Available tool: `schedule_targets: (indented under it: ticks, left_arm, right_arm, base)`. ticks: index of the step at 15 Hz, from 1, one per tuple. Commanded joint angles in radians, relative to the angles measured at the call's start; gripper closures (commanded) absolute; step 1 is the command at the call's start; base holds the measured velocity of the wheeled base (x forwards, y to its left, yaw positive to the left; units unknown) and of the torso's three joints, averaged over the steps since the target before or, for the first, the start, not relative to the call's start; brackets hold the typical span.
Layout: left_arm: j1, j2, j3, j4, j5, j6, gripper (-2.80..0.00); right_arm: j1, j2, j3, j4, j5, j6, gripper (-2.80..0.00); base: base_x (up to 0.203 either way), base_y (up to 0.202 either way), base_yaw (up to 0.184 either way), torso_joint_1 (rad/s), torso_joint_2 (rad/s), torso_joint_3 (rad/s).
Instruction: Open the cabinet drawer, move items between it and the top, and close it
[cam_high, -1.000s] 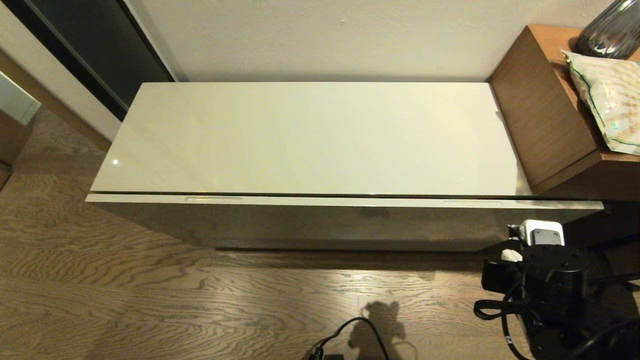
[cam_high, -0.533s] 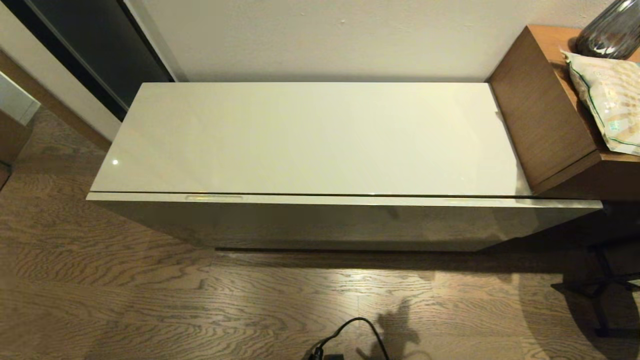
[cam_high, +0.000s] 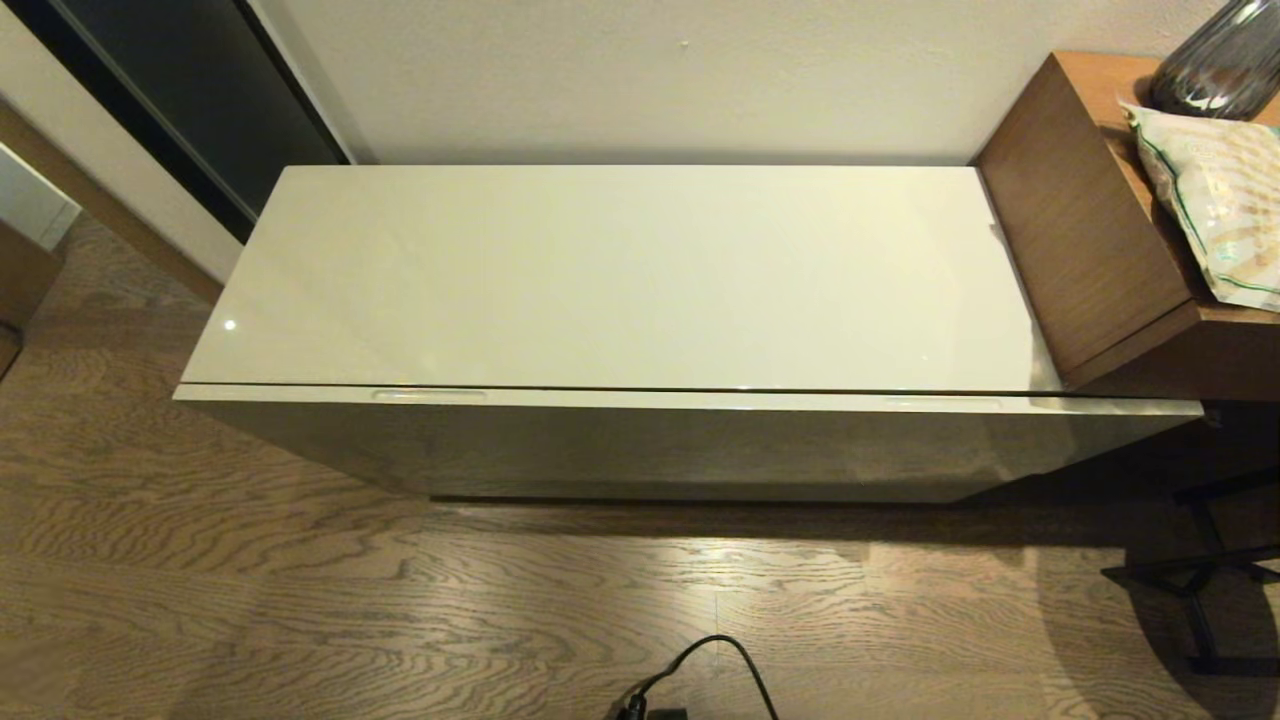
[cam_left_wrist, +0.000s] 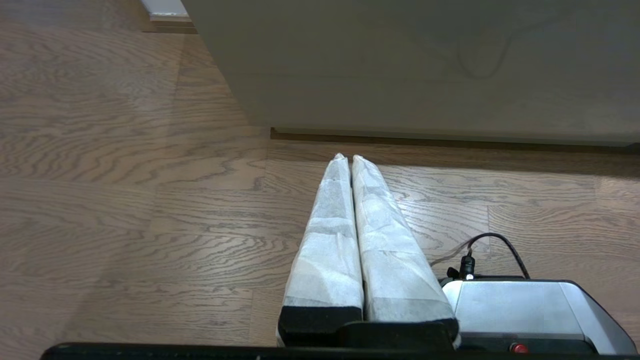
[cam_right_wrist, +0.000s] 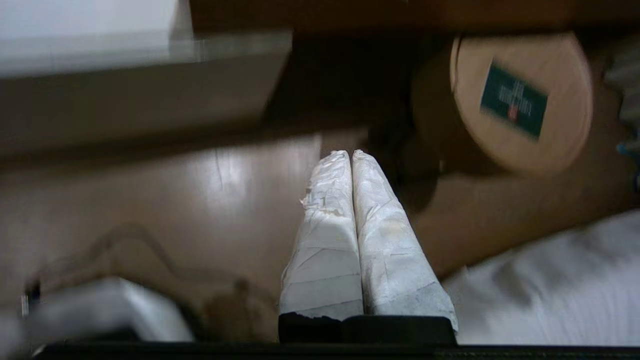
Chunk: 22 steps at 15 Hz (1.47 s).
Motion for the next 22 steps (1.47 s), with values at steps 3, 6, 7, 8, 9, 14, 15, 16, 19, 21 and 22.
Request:
schedule_targets:
  ticks: [3,6,7,8,9,14,15,16,19,21,22]
  left_arm:
    - [0.0,0.002,0.001,-0.005,-0.001,0.0,0.0]
    - [0.0,0.002,0.003,-0.014,-0.002,0.0,0.0]
    - [0.0,0.002,0.003,-0.015,-0.002,0.0,0.0]
    - [0.0,0.002,0.003,-0.015,-0.002,0.0,0.0]
    - [0.0,0.002,0.003,-0.015,-0.002,0.0,0.0]
    - [0.0,0.002,0.003,-0.015,-0.002,0.0,0.0]
    - [0.0,0.002,0.003,-0.015,-0.002,0.0,0.0]
    - [0.0,0.002,0.003,-0.015,-0.002,0.0,0.0]
    - [0.0,0.002,0.003,-0.015,-0.002,0.0,0.0]
    - [0.0,0.002,0.003,-0.015,-0.002,0.0,0.0]
    - [0.0,0.002,0.003,-0.015,-0.002,0.0,0.0]
  right_arm:
    - [-0.132,-0.245,0.302,0.19,0.16,0.089,0.0]
    - [-0.16,-0.434,0.524,-0.021,0.269,0.063,0.0]
    - [-0.161,-0.48,0.615,-0.187,0.293,0.006,0.0]
    - [-0.162,-0.494,0.685,-0.327,0.312,-0.04,0.0]
    - [-0.163,-0.496,0.787,-0.478,0.325,-0.054,0.0]
    - [-0.163,-0.501,1.323,-1.206,0.529,-0.088,0.0]
    - [-0.163,-0.501,1.343,-1.231,0.564,-0.092,0.0]
    - [-0.164,-0.501,1.336,-1.178,0.58,-0.092,0.0]
    - [-0.164,-0.5,1.323,-1.028,0.589,-0.047,0.0]
    - [-0.164,-0.5,1.326,-1.025,0.587,-0.06,0.0]
    - [-0.164,-0.501,1.326,-1.027,0.587,-0.038,0.0]
  base:
    - [0.0,0.0,0.0,0.0,0.0,0.0]
    - [0.0,0.0,0.0,0.0,0.0,0.0]
    - [0.0,0.0,0.0,0.0,0.0,0.0]
    - [0.0,0.0,0.0,0.0,0.0,0.0]
    - [0.0,0.0,0.0,0.0,0.0,0.0]
    - [0.0,0.0,0.0,0.0,0.0,0.0]
    - [0.0,0.0,0.0,0.0,0.0,0.0]
    - [0.0,0.0,0.0,0.0,0.0,0.0]
    - [0.0,0.0,0.0,0.0,0.0,0.0]
    - [0.0,0.0,0.0,0.0,0.0,0.0]
    - [0.0,0.0,0.0,0.0,0.0,0.0]
